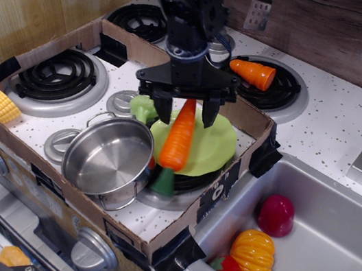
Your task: Put carrot on plate
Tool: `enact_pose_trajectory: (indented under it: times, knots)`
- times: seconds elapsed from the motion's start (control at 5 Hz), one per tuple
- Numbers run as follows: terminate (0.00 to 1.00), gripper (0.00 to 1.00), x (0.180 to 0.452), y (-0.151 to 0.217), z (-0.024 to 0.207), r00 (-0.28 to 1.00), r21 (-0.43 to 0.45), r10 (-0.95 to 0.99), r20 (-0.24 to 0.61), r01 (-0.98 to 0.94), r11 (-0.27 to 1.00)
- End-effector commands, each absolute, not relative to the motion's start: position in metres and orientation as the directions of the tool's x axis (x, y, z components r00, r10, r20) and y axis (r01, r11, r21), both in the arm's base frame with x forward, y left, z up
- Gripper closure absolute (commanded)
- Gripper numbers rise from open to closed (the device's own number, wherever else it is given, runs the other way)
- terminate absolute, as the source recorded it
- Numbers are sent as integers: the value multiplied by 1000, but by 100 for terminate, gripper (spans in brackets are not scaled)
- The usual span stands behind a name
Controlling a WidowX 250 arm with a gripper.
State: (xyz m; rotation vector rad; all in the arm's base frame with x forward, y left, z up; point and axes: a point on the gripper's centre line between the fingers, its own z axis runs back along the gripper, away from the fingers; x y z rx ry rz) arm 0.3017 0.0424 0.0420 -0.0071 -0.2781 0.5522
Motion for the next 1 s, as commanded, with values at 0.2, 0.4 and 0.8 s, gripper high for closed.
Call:
enact_pose_trajectory:
  times: [0.2, 0.4, 0.8]
  knots:
    - [0, 0, 321, 51, 69, 830, -66, 473, 296, -476, 877]
    - [0, 0, 324, 53, 87, 857, -42, 436, 275, -442, 896]
    - [100, 0, 323, 54, 121, 949, 7, 265, 171, -271, 963]
